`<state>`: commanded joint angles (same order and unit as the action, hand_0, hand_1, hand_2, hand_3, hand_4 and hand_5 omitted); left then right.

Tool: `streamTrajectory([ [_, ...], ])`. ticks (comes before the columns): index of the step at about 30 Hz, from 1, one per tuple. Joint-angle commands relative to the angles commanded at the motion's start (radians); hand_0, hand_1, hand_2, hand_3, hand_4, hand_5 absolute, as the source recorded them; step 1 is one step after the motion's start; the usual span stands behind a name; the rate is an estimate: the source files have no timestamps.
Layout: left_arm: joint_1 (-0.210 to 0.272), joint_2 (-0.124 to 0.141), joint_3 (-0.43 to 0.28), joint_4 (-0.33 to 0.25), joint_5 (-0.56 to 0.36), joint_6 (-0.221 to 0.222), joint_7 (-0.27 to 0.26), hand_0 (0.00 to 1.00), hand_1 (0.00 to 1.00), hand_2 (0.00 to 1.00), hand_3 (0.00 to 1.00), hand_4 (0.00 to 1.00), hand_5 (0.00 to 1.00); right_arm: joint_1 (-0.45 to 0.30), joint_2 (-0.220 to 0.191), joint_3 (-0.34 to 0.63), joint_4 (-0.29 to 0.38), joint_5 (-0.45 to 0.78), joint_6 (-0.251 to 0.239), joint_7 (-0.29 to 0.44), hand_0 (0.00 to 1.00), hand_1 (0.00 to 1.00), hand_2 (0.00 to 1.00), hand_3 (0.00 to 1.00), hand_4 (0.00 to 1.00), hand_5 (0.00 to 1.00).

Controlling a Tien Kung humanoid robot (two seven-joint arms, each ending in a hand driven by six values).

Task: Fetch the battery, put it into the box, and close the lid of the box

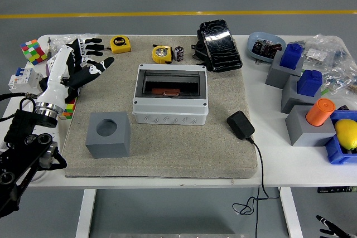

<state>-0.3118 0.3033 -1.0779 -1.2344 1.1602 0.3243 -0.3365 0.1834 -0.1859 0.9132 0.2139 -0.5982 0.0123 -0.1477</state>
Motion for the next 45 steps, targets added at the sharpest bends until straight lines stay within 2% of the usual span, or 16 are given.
streamTrajectory([
  [11,0.071,0.036,0.009,-0.008,0.007,-0.009,0.011,0.382,0.575,0.626,0.639,0.988,0.377,-0.046,0.029,0.022,0.002,-0.02,-0.007,-0.004,0.652,0.672,0.688,0.581,0.952,0.557],
  [17,0.125,0.041,-0.012,-0.006,0.019,-0.015,0.024,0.384,0.575,0.626,0.638,0.987,0.375,-0.08,0.052,0.016,0.001,-0.019,-0.018,-0.004,0.652,0.672,0.689,0.58,0.952,0.557],
  [22,0.169,0.04,-0.058,-0.001,0.035,-0.028,0.052,0.388,0.576,0.628,0.638,0.985,0.374,-0.1,0.085,-0.003,-0.014,0.0,-0.029,-0.003,0.652,0.672,0.689,0.58,0.951,0.558],
  [29,0.207,0.045,-0.059,0.005,0.042,-0.035,0.059,0.39,0.58,0.628,0.638,0.984,0.372,-0.113,0.113,-0.061,-0.031,0.043,-0.036,-0.005,0.652,0.672,0.689,0.58,0.951,0.558],
  [37,0.229,0.044,-0.062,0.006,0.05,-0.044,0.07,0.393,0.58,0.629,0.638,0.983,0.372,-0.114,0.122,-0.103,-0.033,0.066,-0.042,-0.016,0.652,0.672,0.689,0.58,0.951,0.558],
  [39,0.23,0.042,-0.071,0.002,0.05,-0.045,0.072,0.393,0.58,0.629,0.638,0.983,0.372,-0.109,0.125,-0.089,-0.034,0.044,-0.044,-0.029,0.652,0.672,0.689,0.58,0.951,0.558],
  [45,0.223,0.034,-0.081,-0.004,0.05,-0.049,0.077,0.393,0.58,0.631,0.637,0.983,0.375,-0.092,0.117,-0.124,-0.034,0.066,-0.045,-0.03,0.652,0.673,0.688,0.58,0.951,0.559],
])
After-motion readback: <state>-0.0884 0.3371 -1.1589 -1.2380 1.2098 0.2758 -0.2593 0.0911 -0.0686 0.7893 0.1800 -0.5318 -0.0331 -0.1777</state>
